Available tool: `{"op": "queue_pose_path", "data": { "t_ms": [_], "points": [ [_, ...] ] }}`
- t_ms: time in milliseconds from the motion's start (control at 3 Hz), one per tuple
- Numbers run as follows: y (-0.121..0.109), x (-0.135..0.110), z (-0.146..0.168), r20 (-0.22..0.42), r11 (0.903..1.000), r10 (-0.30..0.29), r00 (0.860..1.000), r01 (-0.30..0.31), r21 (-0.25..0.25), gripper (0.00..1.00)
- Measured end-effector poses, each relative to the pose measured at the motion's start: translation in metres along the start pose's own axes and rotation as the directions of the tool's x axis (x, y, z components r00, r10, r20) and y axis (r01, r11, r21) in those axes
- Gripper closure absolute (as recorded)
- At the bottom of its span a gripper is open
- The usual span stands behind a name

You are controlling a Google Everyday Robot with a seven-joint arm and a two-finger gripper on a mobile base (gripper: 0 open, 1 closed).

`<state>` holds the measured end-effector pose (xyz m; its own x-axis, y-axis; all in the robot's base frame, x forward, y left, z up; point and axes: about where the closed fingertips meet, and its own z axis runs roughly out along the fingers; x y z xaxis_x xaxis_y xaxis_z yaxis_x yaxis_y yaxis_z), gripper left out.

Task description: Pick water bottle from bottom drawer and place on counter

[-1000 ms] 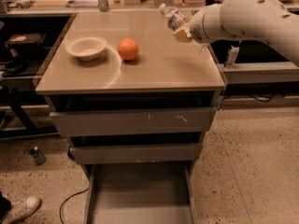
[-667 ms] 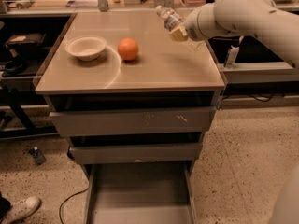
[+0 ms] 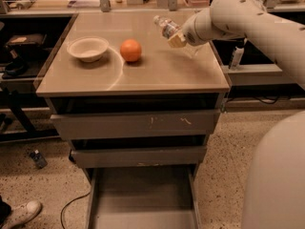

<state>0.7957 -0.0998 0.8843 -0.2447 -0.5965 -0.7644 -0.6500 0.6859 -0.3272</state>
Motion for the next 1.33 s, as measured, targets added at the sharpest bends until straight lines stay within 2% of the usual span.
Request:
{"op": "queue_pose_path", "data": {
  "t_ms": [667, 1000, 1333],
  "points": [
    [0.016, 0.014, 0.031, -0.026, 0.9974, 0.009, 1.000, -0.011, -0.071, 1.00],
    [0.024, 0.022, 0.042, -0.054, 0.9945, -0.006, 0.998, 0.001, -0.104, 1.00],
    [0.025, 0.022, 0.044, -0.065, 0.9934, -0.014, 0.998, 0.006, -0.115, 1.00]
  ]
}}
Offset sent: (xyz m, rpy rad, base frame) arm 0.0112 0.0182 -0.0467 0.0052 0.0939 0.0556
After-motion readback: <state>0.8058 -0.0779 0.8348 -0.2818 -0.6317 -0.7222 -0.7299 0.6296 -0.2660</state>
